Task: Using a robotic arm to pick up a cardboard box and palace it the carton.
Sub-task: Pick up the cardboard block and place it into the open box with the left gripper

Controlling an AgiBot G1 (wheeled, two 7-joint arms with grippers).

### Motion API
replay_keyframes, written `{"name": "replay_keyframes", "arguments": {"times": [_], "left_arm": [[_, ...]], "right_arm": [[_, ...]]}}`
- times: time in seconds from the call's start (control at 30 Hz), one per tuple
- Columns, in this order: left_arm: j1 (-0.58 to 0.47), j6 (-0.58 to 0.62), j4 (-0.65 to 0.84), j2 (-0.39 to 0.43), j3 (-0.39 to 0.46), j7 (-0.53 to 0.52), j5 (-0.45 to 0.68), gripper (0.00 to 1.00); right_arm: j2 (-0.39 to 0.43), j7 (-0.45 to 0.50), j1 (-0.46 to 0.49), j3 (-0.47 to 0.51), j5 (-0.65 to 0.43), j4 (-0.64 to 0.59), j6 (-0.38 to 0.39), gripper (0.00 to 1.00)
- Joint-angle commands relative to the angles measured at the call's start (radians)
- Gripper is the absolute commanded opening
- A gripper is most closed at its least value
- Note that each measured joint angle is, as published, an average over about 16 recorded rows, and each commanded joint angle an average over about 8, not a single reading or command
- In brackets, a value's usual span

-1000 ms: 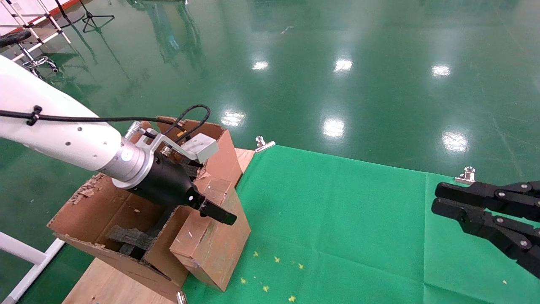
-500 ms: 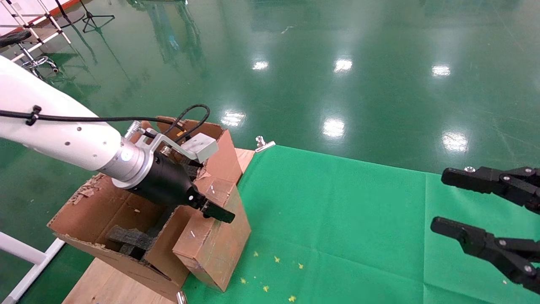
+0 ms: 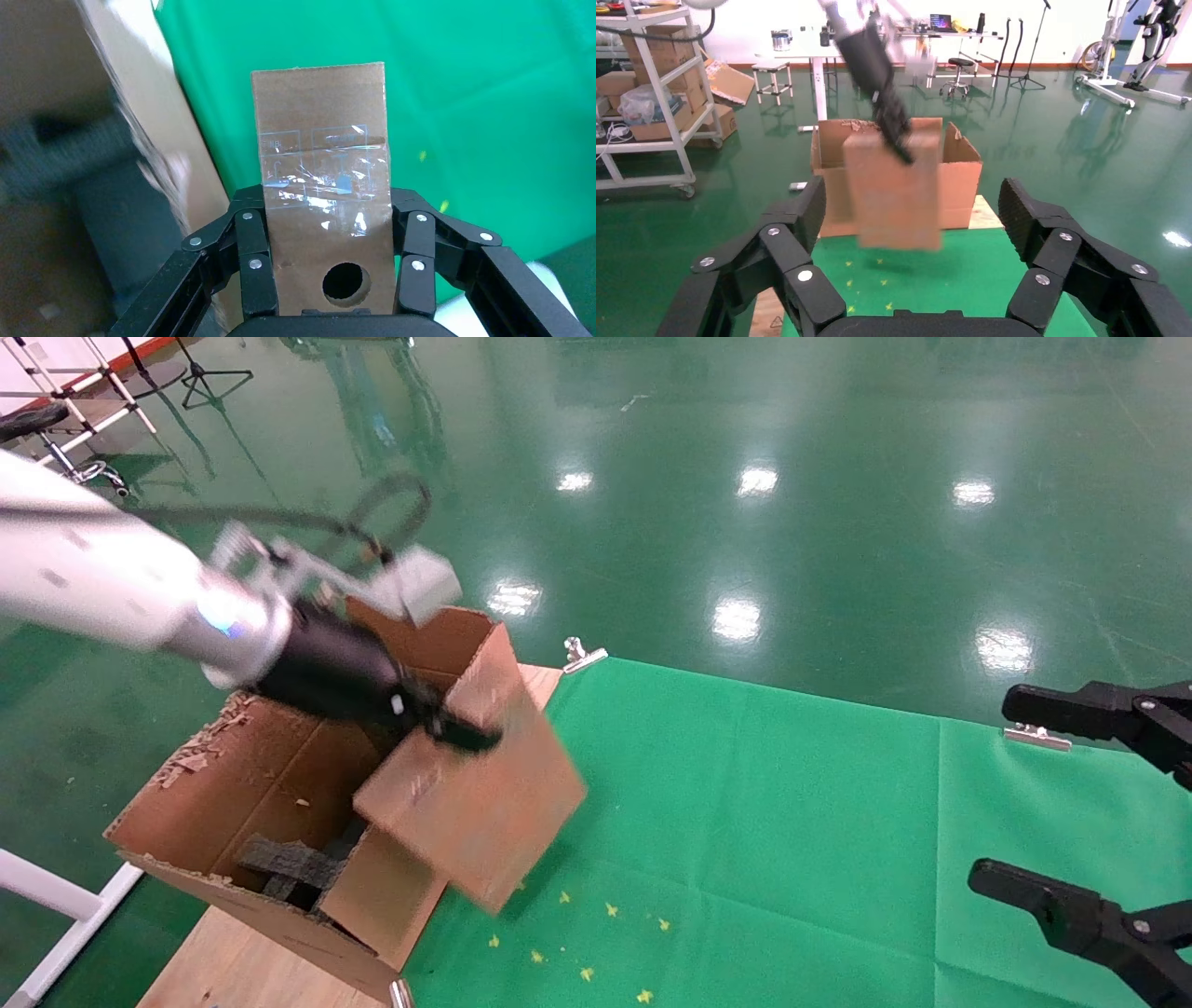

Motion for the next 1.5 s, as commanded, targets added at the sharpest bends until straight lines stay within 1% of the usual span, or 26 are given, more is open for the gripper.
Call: {"name": "replay_keyframes", "arguments": {"times": [0.03,0.13,0.27,0.4,0.5,0.67,0.9,1.13,1.5], "left_arm": [[-0.029,-0.008,0.006,-0.016,-0.023,0.033,-0.022,0.0],[-0.096,-0.013,0.034,-0.037,-0.057,0.093,-0.025,0.0],[-0.184,-0.006,0.078,-0.064,-0.086,0.166,0.006,0.0],[-0.244,0.008,0.129,-0.09,-0.084,0.237,0.075,0.0],[-0.26,0.015,0.187,-0.108,-0.07,0.294,0.125,0.0],[-0.228,0.002,0.337,-0.136,-0.042,0.407,0.16,0.0],[-0.132,-0.09,0.593,-0.142,-0.031,0.582,0.127,0.0],[-0.091,-0.197,0.802,-0.097,-0.018,0.707,0.145,0.0],[-0.073,-0.331,1.064,0.004,-0.002,0.833,0.179,0.0]], "right_arm": [[0.0,0.0,0.0,0.0,0.0,0.0,0.0,1.0],[0.0,0.0,0.0,0.0,0.0,0.0,0.0,1.0],[0.0,0.0,0.0,0.0,0.0,0.0,0.0,1.0],[0.0,0.0,0.0,0.0,0.0,0.0,0.0,1.0],[0.0,0.0,0.0,0.0,0.0,0.0,0.0,1.0],[0.0,0.0,0.0,0.0,0.0,0.0,0.0,1.0],[0.0,0.0,0.0,0.0,0.0,0.0,0.0,1.0],[0.0,0.0,0.0,0.0,0.0,0.0,0.0,1.0],[0.0,0.0,0.0,0.0,0.0,0.0,0.0,1.0]]}}
